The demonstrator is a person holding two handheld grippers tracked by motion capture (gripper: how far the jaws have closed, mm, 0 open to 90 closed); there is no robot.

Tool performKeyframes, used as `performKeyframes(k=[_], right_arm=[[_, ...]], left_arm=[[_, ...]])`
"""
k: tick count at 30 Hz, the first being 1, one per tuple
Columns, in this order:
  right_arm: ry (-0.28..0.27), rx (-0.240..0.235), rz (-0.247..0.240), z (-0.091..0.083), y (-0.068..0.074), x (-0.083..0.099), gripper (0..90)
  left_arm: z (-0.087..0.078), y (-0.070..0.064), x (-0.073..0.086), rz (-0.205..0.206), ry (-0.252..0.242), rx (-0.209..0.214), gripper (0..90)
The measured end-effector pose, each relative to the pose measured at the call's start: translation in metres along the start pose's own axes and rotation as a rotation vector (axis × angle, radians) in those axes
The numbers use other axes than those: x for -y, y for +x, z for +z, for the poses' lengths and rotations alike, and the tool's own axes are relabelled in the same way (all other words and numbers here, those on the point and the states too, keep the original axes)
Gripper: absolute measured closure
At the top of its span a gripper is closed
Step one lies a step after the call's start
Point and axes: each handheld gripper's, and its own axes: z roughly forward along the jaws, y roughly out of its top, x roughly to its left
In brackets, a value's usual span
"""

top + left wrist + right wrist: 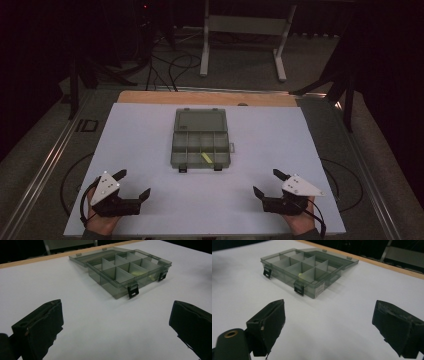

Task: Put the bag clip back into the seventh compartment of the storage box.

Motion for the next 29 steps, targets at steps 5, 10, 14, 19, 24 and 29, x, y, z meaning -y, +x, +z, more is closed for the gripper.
performKeyframes(k=[5, 10, 14, 19, 24, 29], right_arm=[[-0.034, 0.014, 0.013, -0.01, -0.004, 0.009, 10.0], [-0.056, 0.04, 0.038, -0.021, -0.006, 0.021, 10.0], [-0.08, 0.048, 0.053, -0.026, -0.006, 0.023, 10.0], [-0.103, 0.045, 0.049, -0.028, -0.005, 0.021, 10.0], [-0.105, 0.035, 0.034, -0.028, -0.003, 0.022, 10.0], [-0.12, 0.041, 0.04, -0.029, -0.005, 0.022, 9.9]], left_arm=[[0.001, -0.001, 0.0, 0.003, 0.0, -0.001, 0.1], [0.001, -0.002, 0.001, 0.004, 0.002, -0.002, 0.1], [0.001, -0.002, 0.001, 0.008, 0.0, -0.005, 0.1], [0.002, -0.002, 0.002, 0.011, 0.004, -0.007, 0.1], [0.004, -0.002, 0.003, 0.013, 0.005, -0.006, 0.1], [0.004, -0.002, 0.003, 0.008, 0.004, -0.012, 0.1]])
